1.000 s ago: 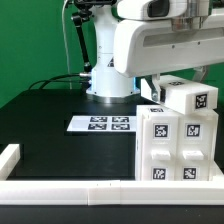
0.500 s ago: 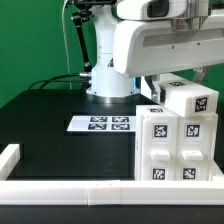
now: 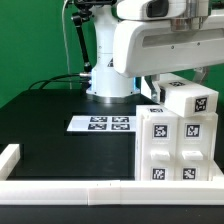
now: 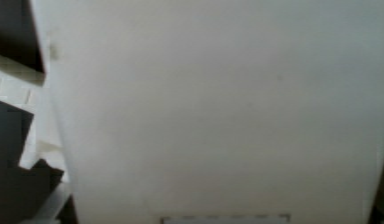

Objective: Assemble cabinet

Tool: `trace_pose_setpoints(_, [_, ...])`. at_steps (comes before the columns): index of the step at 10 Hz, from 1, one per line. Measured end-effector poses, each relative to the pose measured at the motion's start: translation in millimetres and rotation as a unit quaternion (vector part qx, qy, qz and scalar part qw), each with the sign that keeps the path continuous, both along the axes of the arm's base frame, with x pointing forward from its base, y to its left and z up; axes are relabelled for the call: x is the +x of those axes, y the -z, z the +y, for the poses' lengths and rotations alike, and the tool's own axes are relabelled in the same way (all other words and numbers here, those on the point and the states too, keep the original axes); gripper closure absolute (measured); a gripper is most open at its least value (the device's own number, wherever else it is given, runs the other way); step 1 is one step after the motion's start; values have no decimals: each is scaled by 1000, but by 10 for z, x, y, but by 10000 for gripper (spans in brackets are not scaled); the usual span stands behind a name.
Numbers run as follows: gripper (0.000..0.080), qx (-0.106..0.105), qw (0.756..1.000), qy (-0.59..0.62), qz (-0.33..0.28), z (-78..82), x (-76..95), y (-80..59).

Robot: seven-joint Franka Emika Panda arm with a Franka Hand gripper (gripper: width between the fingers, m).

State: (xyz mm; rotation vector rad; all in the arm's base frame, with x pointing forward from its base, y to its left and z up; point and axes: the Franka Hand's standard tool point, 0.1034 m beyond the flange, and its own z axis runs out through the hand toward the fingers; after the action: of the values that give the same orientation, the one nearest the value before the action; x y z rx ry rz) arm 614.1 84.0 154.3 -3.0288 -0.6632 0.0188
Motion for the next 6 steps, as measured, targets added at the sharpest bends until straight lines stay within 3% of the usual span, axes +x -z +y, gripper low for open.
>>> trace_pose_setpoints(6, [253, 3, 985, 173, -15, -15, 8, 5])
